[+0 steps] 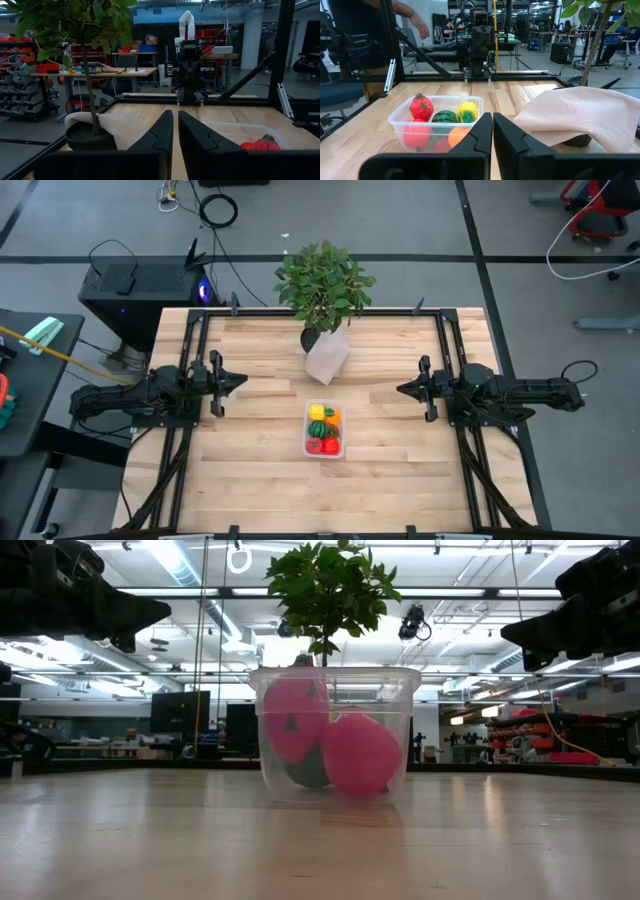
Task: Pick and placing Produce into tupperware
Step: Return to Home Position
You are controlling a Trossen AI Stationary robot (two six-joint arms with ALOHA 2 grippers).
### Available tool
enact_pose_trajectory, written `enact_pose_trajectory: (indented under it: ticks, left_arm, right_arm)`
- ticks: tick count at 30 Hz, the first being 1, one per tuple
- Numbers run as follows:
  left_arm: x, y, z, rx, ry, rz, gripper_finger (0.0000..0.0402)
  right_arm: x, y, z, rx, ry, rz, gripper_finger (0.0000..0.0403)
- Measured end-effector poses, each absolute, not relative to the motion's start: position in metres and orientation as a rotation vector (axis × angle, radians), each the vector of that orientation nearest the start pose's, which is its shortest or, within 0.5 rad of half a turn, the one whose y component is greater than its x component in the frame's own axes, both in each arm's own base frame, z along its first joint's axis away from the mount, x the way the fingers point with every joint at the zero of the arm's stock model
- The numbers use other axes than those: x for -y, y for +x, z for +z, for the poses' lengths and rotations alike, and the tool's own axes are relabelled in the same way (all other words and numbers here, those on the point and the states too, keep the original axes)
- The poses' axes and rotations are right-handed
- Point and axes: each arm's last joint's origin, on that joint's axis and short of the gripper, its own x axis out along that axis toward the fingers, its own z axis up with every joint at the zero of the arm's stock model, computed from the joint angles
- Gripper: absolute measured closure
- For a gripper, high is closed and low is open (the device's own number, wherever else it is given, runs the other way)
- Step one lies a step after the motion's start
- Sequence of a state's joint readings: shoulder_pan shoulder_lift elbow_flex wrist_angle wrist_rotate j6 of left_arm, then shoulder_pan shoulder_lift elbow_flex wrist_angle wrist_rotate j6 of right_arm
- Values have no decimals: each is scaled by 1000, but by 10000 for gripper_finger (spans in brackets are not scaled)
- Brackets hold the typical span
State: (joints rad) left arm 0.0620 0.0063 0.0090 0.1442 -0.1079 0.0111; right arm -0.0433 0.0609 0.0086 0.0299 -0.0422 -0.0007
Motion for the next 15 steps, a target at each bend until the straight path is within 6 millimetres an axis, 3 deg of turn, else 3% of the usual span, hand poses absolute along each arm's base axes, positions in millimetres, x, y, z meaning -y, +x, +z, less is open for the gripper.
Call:
enact_pose_trajectory:
  ticks: [15]
  left_arm:
    - [-9, 96, 180, 146, 7, 170, 374]
  right_arm:
    - [3, 101, 165, -22, 0, -1, 382]
